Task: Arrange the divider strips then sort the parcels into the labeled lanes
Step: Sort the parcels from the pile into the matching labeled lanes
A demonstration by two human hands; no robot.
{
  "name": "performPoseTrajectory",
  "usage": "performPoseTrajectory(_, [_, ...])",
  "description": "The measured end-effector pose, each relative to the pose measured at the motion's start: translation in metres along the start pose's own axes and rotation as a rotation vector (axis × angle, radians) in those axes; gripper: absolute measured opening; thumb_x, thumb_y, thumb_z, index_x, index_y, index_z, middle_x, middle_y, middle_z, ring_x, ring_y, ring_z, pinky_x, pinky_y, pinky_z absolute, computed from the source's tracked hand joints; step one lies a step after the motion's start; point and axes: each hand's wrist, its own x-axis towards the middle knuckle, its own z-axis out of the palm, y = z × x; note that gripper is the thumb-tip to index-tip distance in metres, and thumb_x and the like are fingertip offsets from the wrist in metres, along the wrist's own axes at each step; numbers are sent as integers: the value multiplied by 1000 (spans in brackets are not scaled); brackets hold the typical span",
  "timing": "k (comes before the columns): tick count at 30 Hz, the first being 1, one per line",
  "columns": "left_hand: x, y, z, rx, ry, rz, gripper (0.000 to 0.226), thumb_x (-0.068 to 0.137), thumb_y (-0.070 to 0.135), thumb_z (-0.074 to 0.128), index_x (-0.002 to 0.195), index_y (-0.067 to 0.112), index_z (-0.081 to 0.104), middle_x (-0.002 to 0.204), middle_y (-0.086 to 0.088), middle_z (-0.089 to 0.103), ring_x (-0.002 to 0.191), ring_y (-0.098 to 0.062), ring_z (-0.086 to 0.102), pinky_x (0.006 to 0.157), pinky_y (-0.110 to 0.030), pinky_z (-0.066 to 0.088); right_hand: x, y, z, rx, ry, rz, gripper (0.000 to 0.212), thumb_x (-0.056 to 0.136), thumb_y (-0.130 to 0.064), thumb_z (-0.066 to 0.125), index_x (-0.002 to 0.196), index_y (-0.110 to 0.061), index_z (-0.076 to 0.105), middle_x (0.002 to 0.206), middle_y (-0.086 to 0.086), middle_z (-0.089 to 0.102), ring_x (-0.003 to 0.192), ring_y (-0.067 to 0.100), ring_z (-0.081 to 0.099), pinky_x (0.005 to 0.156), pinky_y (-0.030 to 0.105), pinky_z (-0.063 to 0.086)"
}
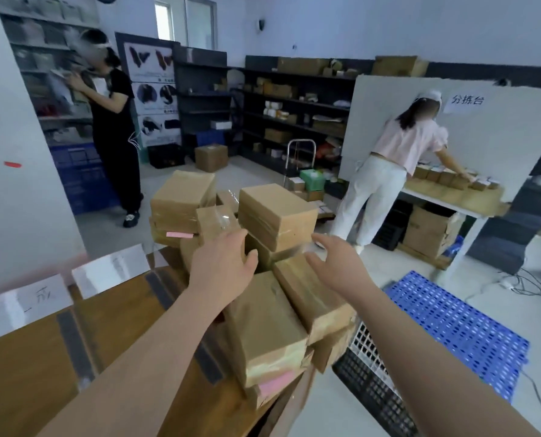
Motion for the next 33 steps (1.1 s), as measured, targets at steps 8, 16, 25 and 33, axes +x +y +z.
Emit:
performPoseTrajectory(8, [104, 26, 54, 15, -22, -51, 56, 102, 42, 36, 150, 13, 32, 150, -9, 41, 132, -25, 45, 103, -38, 42, 114, 51, 0, 185, -37, 178, 35, 96, -33, 48, 126, -16, 54, 118, 9, 60, 91, 20, 57, 78, 28, 41])
performPoseTrajectory(16, [160, 36, 106, -123, -103, -322, 66, 101, 48, 33, 153, 11, 19, 147, -15, 45, 128, -29, 50, 101, -40, 48, 193, 87, 20, 397, -162, 221, 36, 99, -26, 41, 112, 1, 60, 111, 18, 62, 103, 30, 58, 85, 38, 45])
performPoseTrajectory(25, [147, 66, 112, -715, 166, -622, 56, 103, 22, 43, 153, 29, 19, 146, 4, 42, 129, -19, 43, 107, -37, 35, 221, 109, 22, 1063, -430, 136, 34, 102, -21, 41, 106, -34, 72, 100, -5, 74, 78, 6, 70, 59, 23, 51])
performPoseTrajectory(33, [130, 97, 105, -769, 208, -839, 136, 49, 93, 57, 156, 32, -1, 160, -11, 15, 145, -35, 20, 118, -56, 19, 219, 114, 11, 1197, -553, -72, 71, 63, -29, 87, 126, -28, 56, 121, -5, 57, 106, 10, 62, 74, 21, 55])
